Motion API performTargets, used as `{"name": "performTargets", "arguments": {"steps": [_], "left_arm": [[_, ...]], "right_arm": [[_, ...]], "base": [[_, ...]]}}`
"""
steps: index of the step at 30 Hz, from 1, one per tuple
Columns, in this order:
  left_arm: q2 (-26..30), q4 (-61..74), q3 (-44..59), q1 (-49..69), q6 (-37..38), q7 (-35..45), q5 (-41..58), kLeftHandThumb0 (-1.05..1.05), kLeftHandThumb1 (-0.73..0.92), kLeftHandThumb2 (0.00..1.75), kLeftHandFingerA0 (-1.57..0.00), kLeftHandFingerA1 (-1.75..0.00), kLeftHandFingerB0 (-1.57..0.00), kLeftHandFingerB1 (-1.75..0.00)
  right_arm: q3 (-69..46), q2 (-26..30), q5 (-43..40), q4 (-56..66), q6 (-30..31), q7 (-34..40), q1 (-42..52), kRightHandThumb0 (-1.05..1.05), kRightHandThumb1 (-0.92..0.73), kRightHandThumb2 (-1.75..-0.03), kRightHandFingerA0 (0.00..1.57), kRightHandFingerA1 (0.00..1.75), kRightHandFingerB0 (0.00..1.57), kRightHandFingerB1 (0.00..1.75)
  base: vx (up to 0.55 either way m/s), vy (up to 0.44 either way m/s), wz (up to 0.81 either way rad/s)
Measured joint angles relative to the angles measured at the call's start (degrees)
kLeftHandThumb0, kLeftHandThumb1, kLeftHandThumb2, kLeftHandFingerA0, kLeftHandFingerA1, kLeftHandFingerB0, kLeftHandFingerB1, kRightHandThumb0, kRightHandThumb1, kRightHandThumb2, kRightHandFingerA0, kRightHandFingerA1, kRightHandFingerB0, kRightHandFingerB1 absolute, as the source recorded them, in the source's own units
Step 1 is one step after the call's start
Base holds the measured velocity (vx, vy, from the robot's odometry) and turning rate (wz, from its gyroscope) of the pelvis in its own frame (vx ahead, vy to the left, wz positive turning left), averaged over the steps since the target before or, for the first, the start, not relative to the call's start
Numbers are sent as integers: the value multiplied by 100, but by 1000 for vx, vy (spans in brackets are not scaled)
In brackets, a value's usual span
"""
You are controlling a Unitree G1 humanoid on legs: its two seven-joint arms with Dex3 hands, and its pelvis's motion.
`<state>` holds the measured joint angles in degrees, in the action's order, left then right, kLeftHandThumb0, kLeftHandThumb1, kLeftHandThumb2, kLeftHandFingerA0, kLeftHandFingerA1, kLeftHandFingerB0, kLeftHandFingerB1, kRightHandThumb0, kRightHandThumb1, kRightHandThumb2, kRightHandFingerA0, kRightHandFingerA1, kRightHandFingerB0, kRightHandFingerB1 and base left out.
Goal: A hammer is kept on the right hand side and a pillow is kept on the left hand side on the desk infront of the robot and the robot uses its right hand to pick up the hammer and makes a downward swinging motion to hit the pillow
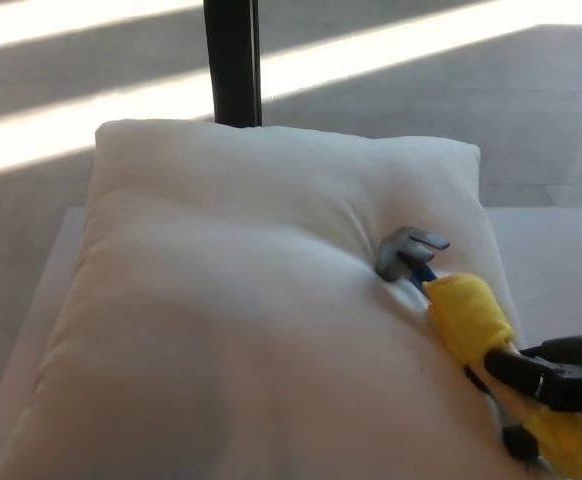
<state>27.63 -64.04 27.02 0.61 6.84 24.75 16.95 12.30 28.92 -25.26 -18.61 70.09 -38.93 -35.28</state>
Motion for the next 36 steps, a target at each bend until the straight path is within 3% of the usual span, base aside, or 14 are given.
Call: {"name": "performTargets", "arguments": {"steps": [3,10,13,18,23,24,26,27,28,29,35,36], "left_arm": [[0,5,29,21,-1,0,5,-66,74,62,-69,-58,-51,-48],[-1,115,79,128,-4,8,12,-66,75,62,-67,-56,-48,-48],[-1,145,81,160,-4,9,10,-66,75,62,-67,-55,-48,-47],[-1,148,92,138,-17,3,13,-65,76,63,-67,-56,-49,-47],[-1,154,91,138,-17,0,8,-65,76,63,-64,-54,-47,-46],[-1,143,91,137,-16,0,9,-64,59,98,-58,-65,-41,-59],[-1,126,92,134,-16,5,10,-64,59,99,-59,-66,-42,-58],[-1,114,94,141,-16,6,10,-64,59,99,-59,-66,-42,-58],[-1,112,94,144,-16,6,10,-65,77,63,-66,-57,-48,-47],[-1,113,94,149,-16,6,10,-65,77,63,-65,-56,-48,-47],[-1,118,97,145,-17,4,11,-65,77,63,-66,-55,-48,-46],[-1,118,99,137,-17,4,12,-65,77,62,-67,-55,-49,-46]], "right_arm": [[4,-48,34,43,1,72,34,-29,-60,-125,104,175,73,175],[-106,-128,51,145,60,171,51,-31,-61,-118,105,175,74,175],[-336,-179,36,211,224,245,-19,-32,-52,-130,104,175,75,175],[-898,-192,-5,228,567,301,-564,-29,-54,-124,104,175,77,169],[-1498,-193,-41,62,886,342,-1182,-32,-67,-107,105,175,77,175],[-1653,-192,-65,-4,941,342,-1317,-30,-63,-118,106,175,79,174],[-1968,-170,-126,-203,1001,331,-1581,-31,-61,-124,109,175,78,173],[-2110,-142,-162,-291,1017,323,-1709,-31,-61,-124,109,175,78,173],[-2221,-114,-187,-369,1032,317,-1793,-32,-64,-116,107,175,74,174],[-2340,-89,-201,-458,1066,319,-1880,-31,-68,-108,105,175,69,168],[-2658,99,-196,-722,1164,365,-2066,-32,-72,-112,107,175,74,175],[-2662,104,-186,-746,1158,383,-2057,-33,-80,-105,105,175,71,175]], "base": [[0,0,0],[0,0,0],[0,0,0],[0,0,0],[0,0,0],[0,0,0],[0,0,0],[0,0,0],[0,0,0],[0,0,0],[0,0,0],[0,0,0]]}}
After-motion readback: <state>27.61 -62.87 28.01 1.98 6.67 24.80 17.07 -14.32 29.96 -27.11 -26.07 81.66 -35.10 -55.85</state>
